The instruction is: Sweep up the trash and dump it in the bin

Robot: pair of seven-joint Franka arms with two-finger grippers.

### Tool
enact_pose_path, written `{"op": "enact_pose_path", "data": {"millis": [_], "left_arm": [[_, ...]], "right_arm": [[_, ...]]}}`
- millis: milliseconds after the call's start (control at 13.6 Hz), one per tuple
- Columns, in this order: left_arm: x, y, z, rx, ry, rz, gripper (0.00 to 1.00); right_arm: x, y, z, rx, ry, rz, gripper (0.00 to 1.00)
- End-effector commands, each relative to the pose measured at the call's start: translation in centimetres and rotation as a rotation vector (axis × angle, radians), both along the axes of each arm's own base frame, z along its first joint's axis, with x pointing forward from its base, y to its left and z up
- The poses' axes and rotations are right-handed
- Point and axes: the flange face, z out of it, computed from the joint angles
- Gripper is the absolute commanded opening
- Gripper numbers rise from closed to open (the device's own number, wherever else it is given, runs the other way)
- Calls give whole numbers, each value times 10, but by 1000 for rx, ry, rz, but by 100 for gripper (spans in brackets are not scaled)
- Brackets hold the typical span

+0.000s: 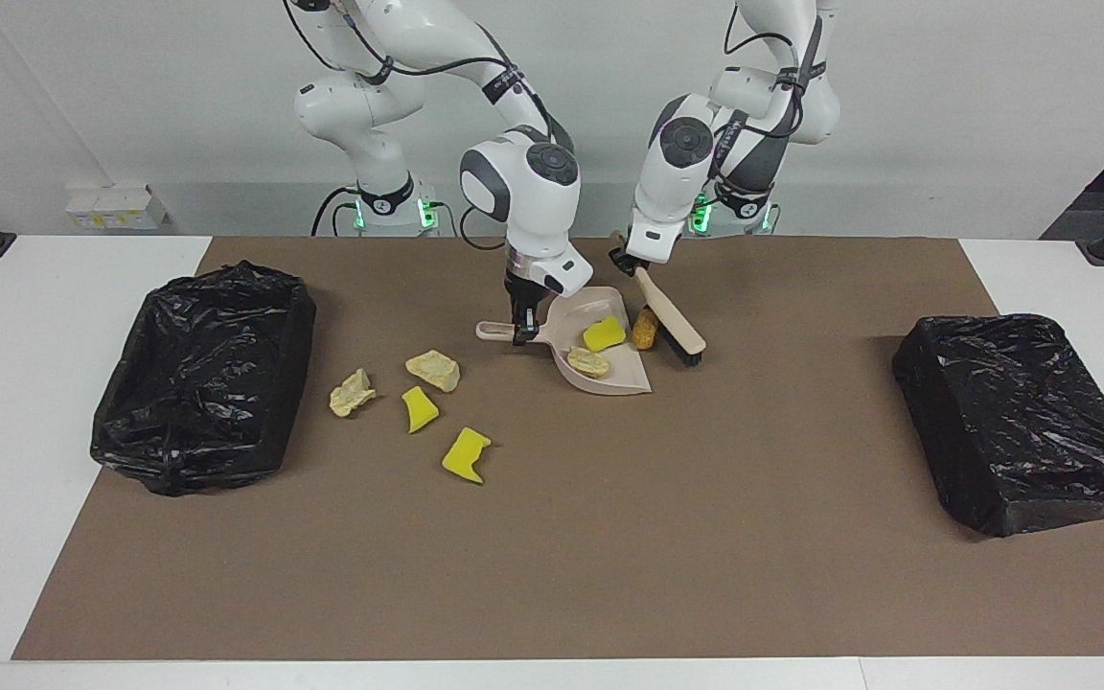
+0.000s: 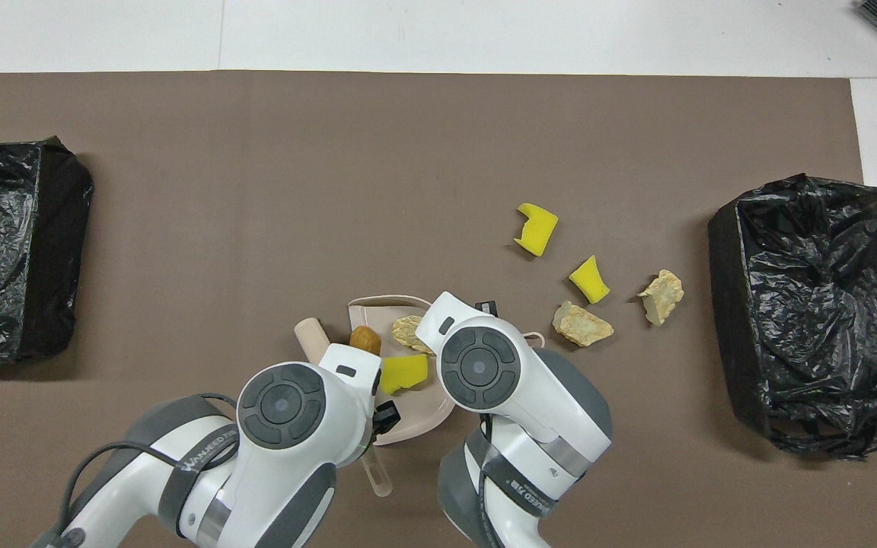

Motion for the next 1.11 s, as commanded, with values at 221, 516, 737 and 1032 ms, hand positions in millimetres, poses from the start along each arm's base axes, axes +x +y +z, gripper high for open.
{"op": "enact_pose_path", "data": {"millis": [221, 516, 737, 1032], "left_arm": [[6, -30, 30, -78, -46, -136, 0], [12, 20, 78, -61, 18, -208, 0], [4, 38, 86, -48, 28, -226, 0], [-18, 34, 65, -29, 50, -279, 0]], "right_arm": [[5, -9, -3, 1, -2, -37, 0], [9, -19, -7, -7, 8, -44, 0], [17, -32, -5, -3, 5, -72, 0], [29, -42, 4, 102, 22, -115, 0]]}}
